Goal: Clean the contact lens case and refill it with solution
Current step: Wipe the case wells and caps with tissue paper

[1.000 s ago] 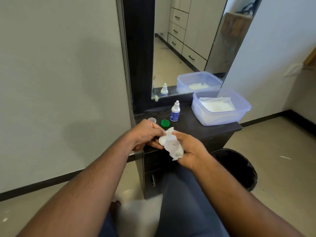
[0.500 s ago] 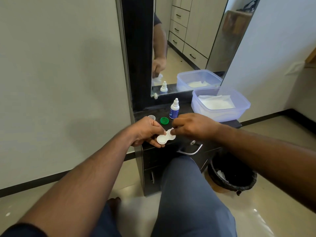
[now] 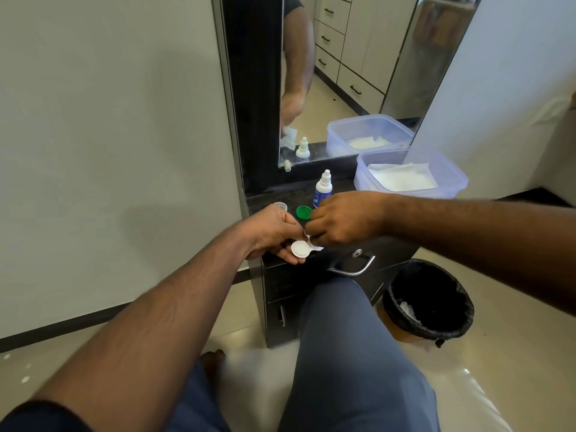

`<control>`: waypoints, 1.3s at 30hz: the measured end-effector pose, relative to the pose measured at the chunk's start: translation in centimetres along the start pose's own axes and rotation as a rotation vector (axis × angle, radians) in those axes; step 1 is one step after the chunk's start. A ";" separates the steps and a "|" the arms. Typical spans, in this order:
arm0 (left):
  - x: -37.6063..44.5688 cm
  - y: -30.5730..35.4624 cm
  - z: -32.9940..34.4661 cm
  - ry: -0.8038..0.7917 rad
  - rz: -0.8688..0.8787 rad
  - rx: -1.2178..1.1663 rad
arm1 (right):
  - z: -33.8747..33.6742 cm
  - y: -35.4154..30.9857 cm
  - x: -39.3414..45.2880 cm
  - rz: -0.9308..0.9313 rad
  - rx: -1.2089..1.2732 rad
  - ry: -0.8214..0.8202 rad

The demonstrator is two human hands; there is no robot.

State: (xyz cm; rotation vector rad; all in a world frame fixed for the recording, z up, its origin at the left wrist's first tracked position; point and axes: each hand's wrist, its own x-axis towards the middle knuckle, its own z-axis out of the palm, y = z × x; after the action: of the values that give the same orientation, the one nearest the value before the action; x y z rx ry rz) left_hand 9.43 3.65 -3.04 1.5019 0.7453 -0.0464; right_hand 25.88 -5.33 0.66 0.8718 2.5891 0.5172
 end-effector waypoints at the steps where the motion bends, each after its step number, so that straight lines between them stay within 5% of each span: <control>1: 0.1 0.0 0.0 0.004 -0.006 0.006 | 0.0 0.1 -0.1 -0.003 -0.014 -0.006; 12: 1.2 0.1 0.6 0.088 -0.041 0.063 | 1.6 -2.7 -1.0 0.246 0.069 0.024; 17: 1.1 0.0 1.0 0.127 -0.041 0.050 | 1.1 -4.9 0.5 0.786 0.544 -0.184; 20: 1.0 0.0 1.0 0.142 -0.039 0.048 | 0.6 -5.0 1.6 1.194 1.101 0.005; 24: 0.6 0.0 1.1 0.151 -0.024 0.044 | 0.6 -5.6 2.0 1.695 2.173 0.584; 26: 0.6 0.0 1.1 0.150 -0.027 0.052 | 1.1 -6.1 1.4 1.760 2.281 0.807; 29: 0.5 0.0 0.8 0.144 -0.027 0.046 | 1.4 -6.2 0.2 1.731 2.095 0.899; 34: 0.3 -0.1 0.6 0.108 -0.008 0.045 | 0.2 -5.0 -1.5 1.185 1.204 0.450; 39: 0.0 0.0 0.5 0.084 0.014 0.039 | -0.4 -3.5 -0.9 0.880 0.885 0.138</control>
State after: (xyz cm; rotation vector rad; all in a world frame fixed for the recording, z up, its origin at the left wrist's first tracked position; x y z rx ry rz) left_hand 9.68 3.22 -3.09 1.5535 0.8057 0.0130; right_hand 24.66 -8.55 -0.38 2.3424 2.3855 -0.4662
